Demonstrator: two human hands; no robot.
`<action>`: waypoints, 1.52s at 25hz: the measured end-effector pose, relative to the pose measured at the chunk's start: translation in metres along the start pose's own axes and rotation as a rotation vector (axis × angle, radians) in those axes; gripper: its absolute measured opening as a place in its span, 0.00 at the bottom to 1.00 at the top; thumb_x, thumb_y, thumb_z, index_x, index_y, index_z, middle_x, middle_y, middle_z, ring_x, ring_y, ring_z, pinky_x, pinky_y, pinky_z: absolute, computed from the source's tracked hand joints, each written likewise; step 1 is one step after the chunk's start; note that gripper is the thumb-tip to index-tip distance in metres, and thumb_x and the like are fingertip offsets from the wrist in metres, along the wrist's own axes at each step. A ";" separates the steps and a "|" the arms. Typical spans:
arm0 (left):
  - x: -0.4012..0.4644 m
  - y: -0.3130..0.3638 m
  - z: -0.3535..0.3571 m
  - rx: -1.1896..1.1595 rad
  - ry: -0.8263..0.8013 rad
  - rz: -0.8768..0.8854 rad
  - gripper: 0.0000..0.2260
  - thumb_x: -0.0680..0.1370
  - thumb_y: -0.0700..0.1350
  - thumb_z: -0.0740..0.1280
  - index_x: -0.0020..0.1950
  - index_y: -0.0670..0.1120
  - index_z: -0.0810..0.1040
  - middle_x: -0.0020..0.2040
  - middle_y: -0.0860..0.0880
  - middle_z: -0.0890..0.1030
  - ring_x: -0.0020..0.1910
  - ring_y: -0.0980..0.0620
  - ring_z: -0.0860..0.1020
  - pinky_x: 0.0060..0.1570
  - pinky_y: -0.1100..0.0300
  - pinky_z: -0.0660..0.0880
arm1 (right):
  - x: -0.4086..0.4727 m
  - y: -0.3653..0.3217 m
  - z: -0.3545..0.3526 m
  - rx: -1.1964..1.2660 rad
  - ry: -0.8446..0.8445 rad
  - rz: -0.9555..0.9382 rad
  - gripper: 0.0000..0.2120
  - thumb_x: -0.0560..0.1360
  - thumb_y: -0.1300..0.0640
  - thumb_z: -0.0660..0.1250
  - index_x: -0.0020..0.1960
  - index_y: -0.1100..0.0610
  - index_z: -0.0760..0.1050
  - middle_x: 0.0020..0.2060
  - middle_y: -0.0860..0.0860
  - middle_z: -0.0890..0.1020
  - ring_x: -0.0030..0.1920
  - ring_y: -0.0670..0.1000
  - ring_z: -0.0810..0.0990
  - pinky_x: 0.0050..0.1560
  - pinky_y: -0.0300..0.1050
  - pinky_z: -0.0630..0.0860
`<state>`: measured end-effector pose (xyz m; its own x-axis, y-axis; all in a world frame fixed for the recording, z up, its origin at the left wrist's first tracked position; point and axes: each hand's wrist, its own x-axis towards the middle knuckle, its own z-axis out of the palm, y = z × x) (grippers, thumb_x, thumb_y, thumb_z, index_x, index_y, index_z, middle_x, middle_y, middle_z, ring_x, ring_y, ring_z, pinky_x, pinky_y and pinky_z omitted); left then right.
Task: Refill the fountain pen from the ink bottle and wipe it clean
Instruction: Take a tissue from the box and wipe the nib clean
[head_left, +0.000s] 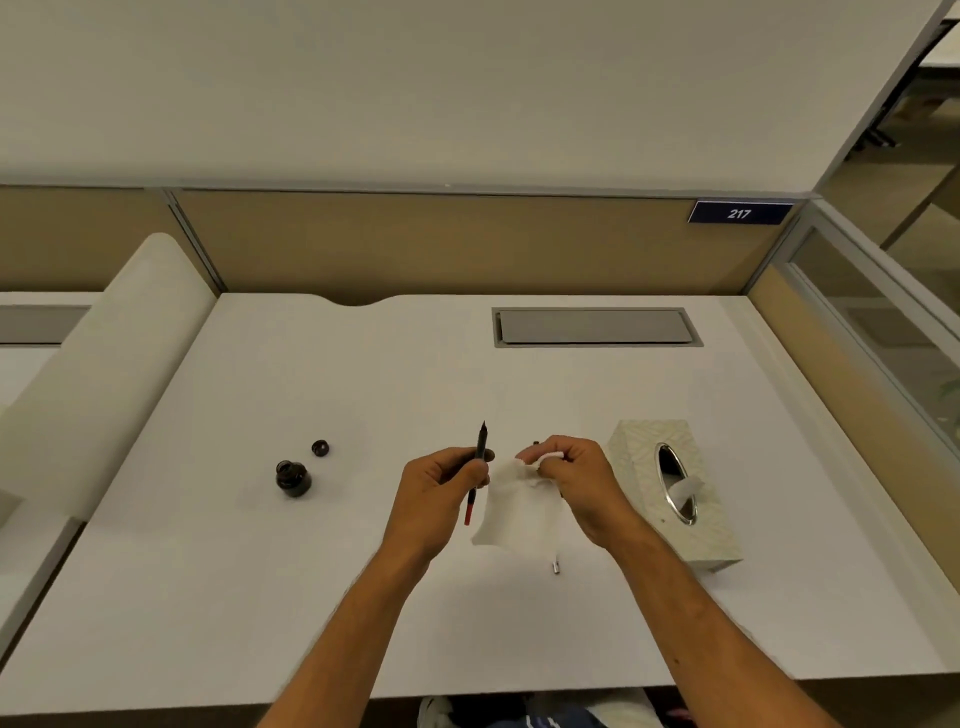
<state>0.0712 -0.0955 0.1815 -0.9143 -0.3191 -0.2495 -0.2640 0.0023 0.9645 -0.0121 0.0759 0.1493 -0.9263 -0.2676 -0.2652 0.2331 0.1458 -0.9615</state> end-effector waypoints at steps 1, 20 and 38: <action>0.000 -0.002 -0.003 -0.001 0.000 -0.019 0.08 0.78 0.41 0.68 0.54 0.46 0.85 0.46 0.50 0.86 0.45 0.56 0.84 0.44 0.68 0.76 | -0.001 0.001 0.005 0.018 -0.020 0.012 0.15 0.73 0.70 0.60 0.40 0.60 0.85 0.46 0.55 0.87 0.50 0.56 0.83 0.48 0.48 0.77; 0.009 -0.001 0.013 0.220 -0.043 0.004 0.14 0.80 0.44 0.62 0.38 0.50 0.82 0.38 0.47 0.81 0.38 0.53 0.76 0.41 0.62 0.73 | 0.002 -0.009 0.015 0.505 -0.156 0.089 0.16 0.80 0.70 0.60 0.65 0.61 0.77 0.59 0.61 0.83 0.57 0.57 0.83 0.57 0.47 0.80; 0.011 -0.003 -0.011 0.329 0.034 0.072 0.05 0.73 0.44 0.73 0.46 0.50 0.87 0.40 0.56 0.85 0.42 0.59 0.81 0.39 0.68 0.71 | -0.012 -0.004 0.036 0.740 0.070 0.331 0.13 0.80 0.70 0.59 0.62 0.68 0.77 0.52 0.60 0.85 0.53 0.57 0.85 0.49 0.44 0.84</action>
<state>0.0656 -0.1097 0.1773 -0.9249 -0.3385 -0.1733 -0.2891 0.3297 0.8987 0.0091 0.0439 0.1542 -0.7855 -0.2576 -0.5627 0.6110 -0.4672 -0.6391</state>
